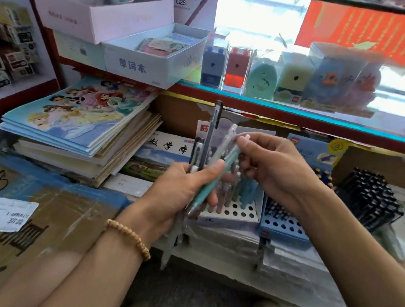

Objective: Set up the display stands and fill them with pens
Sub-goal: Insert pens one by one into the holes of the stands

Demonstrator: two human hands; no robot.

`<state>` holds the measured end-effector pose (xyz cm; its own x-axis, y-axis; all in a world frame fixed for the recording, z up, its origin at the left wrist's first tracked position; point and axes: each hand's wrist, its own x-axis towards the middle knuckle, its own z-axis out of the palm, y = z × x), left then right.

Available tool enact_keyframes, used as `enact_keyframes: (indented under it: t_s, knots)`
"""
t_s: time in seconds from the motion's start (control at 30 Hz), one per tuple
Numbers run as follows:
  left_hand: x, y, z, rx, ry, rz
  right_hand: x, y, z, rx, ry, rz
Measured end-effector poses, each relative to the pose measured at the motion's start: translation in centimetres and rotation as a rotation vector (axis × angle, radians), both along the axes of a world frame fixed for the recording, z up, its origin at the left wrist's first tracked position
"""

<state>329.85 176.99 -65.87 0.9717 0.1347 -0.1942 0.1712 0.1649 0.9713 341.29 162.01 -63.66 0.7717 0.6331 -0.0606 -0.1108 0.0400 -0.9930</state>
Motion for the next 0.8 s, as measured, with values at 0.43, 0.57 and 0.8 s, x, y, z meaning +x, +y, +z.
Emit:
enact_keyframes:
  t_s: [0.43,0.57,0.8]
  knots:
    - [1.2,-0.5,-1.1,0.139,0.034,0.094,1.3,-2.2,-0.6,-0.003,-0.053,-0.120]
    - [1.7,-0.7,-1.9,0.136,0.046,0.147,1.5,-3.2,-0.9,-0.004,-0.075,-0.160]
    - [2.2,-0.5,-2.5,0.143,0.022,0.344,2.6,-6.0,-1.0,0.007,-0.114,-0.310]
